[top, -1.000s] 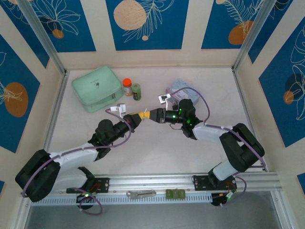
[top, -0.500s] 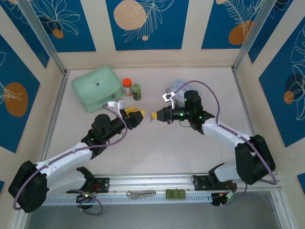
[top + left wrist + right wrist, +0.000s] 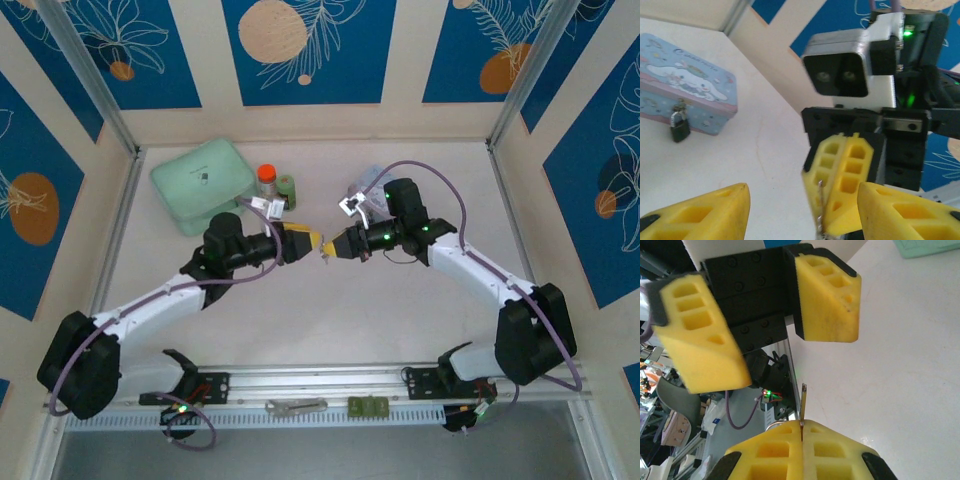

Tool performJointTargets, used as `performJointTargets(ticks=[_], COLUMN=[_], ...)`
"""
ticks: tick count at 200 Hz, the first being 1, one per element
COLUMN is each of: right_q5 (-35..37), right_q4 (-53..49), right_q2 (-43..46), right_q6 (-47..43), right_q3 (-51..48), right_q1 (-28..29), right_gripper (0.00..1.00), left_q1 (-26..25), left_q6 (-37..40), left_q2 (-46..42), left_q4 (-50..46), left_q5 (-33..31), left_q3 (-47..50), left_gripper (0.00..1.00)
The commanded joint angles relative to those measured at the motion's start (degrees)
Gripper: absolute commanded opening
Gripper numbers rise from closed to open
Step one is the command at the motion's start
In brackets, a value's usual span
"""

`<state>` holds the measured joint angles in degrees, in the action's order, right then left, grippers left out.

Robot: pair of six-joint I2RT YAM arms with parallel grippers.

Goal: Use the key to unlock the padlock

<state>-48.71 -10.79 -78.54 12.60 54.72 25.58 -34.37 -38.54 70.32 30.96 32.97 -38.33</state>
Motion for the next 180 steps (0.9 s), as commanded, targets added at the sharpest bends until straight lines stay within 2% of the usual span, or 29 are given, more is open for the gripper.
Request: performJointTargets(ticks=[1, 27, 53, 77, 98, 180], right_q5=[-1.97, -1.49, -1.30, -1.35, -1.32, -1.94], right_q4=[-3.36, -3.54, -2.71, -2.40, -2.09, -1.87], right_q2=[-0.65, -1.05, -1.03, -1.51, -1.99, -2.70], right_q6=[-1.71, -1.61, -1.11, -0.82, -0.66, -0.31], right_q3=[1.44, 1.75, 1.79, 2.05, 2.23, 3.20], right_q1=[-0.18, -0.27, -0.21, -0.18, -0.18, 0.15], right_gripper=[0.00, 0.00, 0.00, 0.00, 0.00, 0.00], left_q1=[0.46, 0.44, 0.44, 0.40, 0.36, 0.28], left_q6=[-3.31, -5.69, -6.34, -6.31, -6.12, -7.07], left_q2=[1.78, 3.27, 4.67, 5.39, 5.61, 7.26], left_q4=[5.38, 8.69, 9.16, 9.13, 8.95, 10.25], left_q5=[6.50, 7.45, 8.16, 8.26, 8.49, 9.22], left_q3=[-1.51, -1.14, -1.23, -1.33, -1.42, -1.68], left_gripper=[0.56, 0.56, 0.49, 0.38, 0.37, 0.20])
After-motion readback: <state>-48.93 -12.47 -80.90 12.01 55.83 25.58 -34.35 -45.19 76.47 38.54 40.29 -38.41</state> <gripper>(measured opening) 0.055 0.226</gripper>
